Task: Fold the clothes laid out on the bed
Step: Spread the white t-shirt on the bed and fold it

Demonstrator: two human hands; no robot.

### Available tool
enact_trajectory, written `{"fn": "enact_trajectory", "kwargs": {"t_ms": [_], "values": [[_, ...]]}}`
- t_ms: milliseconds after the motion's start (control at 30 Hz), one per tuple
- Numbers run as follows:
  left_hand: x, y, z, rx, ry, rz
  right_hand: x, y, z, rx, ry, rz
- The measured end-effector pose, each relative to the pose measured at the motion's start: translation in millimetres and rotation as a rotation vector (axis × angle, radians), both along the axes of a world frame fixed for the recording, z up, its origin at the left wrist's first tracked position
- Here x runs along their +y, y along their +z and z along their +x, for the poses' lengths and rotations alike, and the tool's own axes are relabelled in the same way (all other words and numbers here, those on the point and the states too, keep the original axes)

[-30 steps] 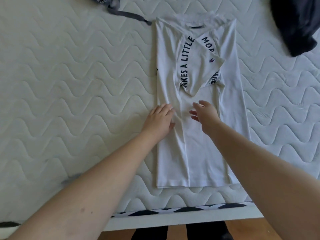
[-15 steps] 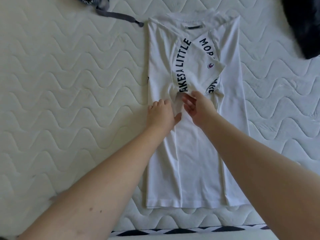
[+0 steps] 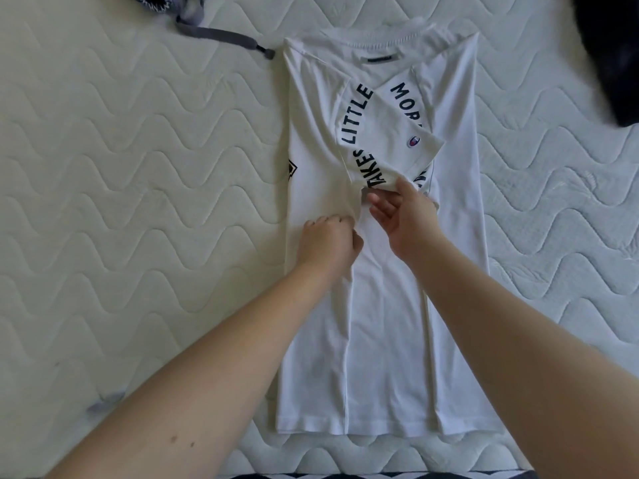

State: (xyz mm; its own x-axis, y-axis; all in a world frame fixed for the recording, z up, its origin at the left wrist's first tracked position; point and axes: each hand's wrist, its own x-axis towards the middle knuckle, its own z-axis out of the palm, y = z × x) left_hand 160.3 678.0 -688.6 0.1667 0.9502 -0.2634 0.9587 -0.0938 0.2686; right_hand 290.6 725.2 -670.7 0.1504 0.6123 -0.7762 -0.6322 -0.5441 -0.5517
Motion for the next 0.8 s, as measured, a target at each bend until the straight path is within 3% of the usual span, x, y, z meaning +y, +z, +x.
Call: {"fn": "enact_trajectory", "kwargs": {"t_ms": [167,267,400,567,800], "values": [[-12,-9,-15,-0.065,-0.091,0.137,-1,1,6,-0.166,0.149,0.033],[-25,-17,-27,-0.002,-0.117,0.155,-13,0,4,-0.443,0.276,0.087],[-40,-31,-40,0.117,-0.122,0.068,-43,1,-4,-0.804,0.273,0.071],[-53,-41,-51,0.155,-0.097,0.115,-96,-13,-19,-0.817,0.745,-0.022],[-95,-44,-59,0.15,-0.067,0.124,-134,-13,-37,-0.877,1.162,-0.135]]}}
